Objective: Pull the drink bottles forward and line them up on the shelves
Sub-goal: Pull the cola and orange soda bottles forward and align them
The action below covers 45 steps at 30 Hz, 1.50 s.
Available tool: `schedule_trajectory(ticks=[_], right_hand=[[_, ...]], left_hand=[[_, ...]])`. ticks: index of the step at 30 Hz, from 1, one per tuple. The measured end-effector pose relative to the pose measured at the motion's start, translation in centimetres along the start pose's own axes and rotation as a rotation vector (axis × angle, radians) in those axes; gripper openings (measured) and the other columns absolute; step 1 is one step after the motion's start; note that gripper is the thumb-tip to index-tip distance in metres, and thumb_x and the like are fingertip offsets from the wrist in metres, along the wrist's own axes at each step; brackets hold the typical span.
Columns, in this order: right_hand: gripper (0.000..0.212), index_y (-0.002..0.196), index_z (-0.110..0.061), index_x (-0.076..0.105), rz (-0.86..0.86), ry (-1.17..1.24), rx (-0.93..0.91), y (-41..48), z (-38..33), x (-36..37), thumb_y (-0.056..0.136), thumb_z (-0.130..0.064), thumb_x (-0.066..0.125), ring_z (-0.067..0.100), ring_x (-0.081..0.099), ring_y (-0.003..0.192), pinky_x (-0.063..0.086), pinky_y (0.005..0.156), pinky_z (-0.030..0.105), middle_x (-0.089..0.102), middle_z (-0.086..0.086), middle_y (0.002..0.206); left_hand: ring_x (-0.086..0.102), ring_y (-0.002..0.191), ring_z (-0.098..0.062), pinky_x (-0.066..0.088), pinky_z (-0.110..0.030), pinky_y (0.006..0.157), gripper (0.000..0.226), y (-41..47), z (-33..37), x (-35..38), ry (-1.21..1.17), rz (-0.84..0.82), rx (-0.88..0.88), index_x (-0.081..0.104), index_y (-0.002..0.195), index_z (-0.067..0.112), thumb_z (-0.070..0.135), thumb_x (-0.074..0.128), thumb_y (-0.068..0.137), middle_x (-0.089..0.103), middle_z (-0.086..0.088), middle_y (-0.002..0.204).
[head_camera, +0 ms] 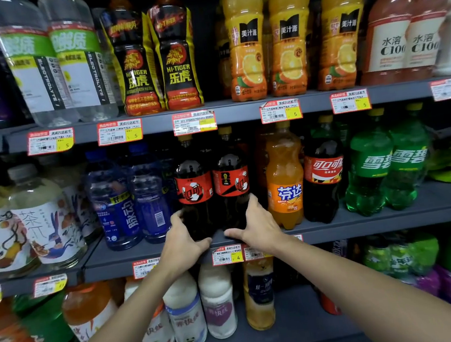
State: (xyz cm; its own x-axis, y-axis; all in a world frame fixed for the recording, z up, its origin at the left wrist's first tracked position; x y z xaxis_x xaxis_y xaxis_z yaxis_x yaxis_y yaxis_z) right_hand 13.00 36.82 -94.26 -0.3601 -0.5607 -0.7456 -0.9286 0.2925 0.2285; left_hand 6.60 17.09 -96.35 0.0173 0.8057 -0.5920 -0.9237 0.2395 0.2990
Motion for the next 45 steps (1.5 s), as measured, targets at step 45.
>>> schedule_trajectory(ticks=[45], right_hand=[[0.1, 0.145, -0.012, 0.035, 0.091, -0.154, 0.018, -1.3, 0.2, 0.1, 0.075, -0.075, 0.069, 0.031, 0.057, 0.122, 0.052, 0.095, 0.042, 0.047, 0.008, 0.136]], left_hand=[[0.058, 0.112, -0.016, 0.052, -0.034, 0.093, 0.077, -0.1, 0.3, -0.5, 0.057, 0.028, 0.15, 0.045, 0.123, 0.022, 0.048, 0.087, 0.064, 0.062, 0.003, 0.121]])
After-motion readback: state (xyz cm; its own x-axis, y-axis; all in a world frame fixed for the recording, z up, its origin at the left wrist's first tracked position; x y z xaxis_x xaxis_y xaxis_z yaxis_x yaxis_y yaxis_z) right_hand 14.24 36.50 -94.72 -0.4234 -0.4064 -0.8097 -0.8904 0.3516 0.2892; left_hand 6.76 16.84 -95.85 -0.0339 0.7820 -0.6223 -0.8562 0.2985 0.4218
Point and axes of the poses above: each hand's wrist, its own y-axis towards the middle knuckle, its own x-axis out of the palm, z = x × y, the point moved 2 cm from there along y, towards the middle knuckle
